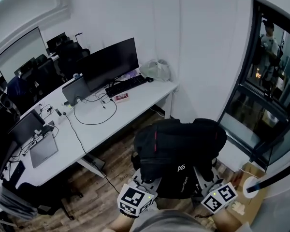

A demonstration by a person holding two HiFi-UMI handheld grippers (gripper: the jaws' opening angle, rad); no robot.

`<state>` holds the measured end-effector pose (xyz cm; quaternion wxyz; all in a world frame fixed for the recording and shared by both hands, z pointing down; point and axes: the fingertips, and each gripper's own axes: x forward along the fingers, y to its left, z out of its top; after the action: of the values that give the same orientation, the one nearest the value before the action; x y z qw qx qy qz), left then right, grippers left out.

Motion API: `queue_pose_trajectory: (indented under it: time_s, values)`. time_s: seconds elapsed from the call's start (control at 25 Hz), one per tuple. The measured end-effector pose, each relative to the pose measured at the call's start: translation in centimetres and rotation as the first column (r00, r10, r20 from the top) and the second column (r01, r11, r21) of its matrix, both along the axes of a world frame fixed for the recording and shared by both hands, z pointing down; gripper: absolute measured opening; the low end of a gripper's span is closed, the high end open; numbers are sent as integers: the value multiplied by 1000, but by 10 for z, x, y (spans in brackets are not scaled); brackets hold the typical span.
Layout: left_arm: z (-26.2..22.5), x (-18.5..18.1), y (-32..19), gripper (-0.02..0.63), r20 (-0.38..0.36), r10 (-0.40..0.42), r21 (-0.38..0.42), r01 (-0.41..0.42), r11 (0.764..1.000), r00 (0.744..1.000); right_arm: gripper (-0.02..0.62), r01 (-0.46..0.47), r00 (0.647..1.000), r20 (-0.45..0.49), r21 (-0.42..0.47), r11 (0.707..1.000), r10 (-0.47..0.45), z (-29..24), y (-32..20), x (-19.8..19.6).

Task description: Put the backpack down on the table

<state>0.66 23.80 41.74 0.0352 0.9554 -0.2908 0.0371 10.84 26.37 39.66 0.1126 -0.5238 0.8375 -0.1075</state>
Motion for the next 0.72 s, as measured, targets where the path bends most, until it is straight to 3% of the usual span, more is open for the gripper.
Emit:
queue_pose_trajectory:
  time_s: [0.72]
  values:
    - [-4,-50,-87,17,-15,18,15,-18,1000,1000,26,-14,1000,6,-11,1000,14,-2,-86,-51]
